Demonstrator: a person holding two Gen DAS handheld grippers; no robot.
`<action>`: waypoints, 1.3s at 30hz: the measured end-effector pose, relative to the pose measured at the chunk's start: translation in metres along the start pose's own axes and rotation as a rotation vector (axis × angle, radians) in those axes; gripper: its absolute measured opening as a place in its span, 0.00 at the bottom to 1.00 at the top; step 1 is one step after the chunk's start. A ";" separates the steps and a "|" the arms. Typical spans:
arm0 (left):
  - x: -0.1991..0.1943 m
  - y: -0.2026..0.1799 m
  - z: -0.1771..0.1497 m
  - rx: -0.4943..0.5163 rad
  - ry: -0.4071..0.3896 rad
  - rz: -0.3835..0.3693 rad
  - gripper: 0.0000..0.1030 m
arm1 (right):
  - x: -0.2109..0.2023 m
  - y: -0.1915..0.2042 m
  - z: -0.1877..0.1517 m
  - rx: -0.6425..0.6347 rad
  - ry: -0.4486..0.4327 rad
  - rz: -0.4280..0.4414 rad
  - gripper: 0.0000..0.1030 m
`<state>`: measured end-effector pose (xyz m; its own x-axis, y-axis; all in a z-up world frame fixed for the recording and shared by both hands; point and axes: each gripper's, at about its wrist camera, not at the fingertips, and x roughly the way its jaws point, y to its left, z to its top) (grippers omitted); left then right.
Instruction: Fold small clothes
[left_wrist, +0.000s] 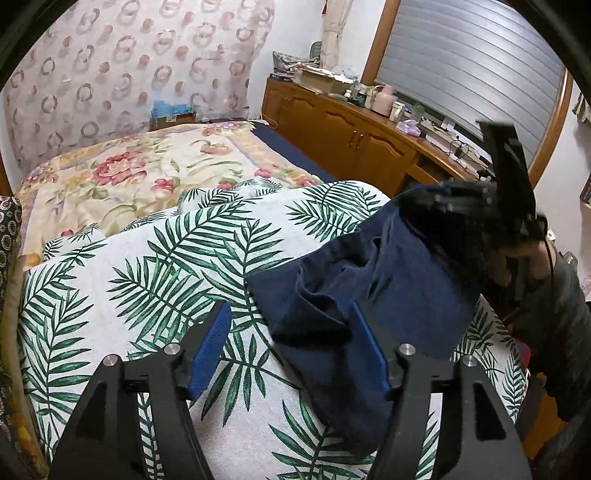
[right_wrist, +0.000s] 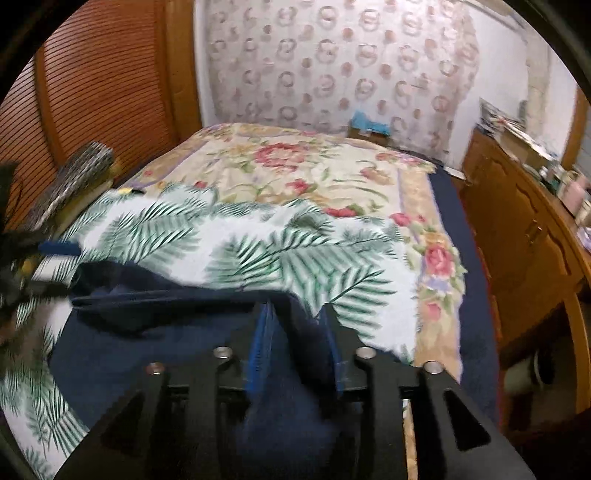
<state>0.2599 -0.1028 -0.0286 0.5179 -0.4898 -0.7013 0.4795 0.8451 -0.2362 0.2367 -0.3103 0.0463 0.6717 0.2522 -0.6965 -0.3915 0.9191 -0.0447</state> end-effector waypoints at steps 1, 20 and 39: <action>0.001 -0.001 0.000 0.002 0.004 -0.002 0.65 | 0.000 -0.003 0.005 0.007 -0.008 -0.025 0.35; 0.005 -0.018 0.002 0.061 0.016 -0.034 0.65 | -0.073 0.004 -0.049 0.065 -0.044 -0.051 0.41; 0.044 0.016 0.013 0.010 0.066 0.070 0.65 | -0.067 -0.017 -0.043 0.000 -0.013 -0.089 0.06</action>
<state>0.2999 -0.1133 -0.0541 0.5029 -0.4144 -0.7585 0.4511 0.8744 -0.1786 0.1713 -0.3555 0.0626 0.7121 0.1735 -0.6803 -0.3300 0.9380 -0.1061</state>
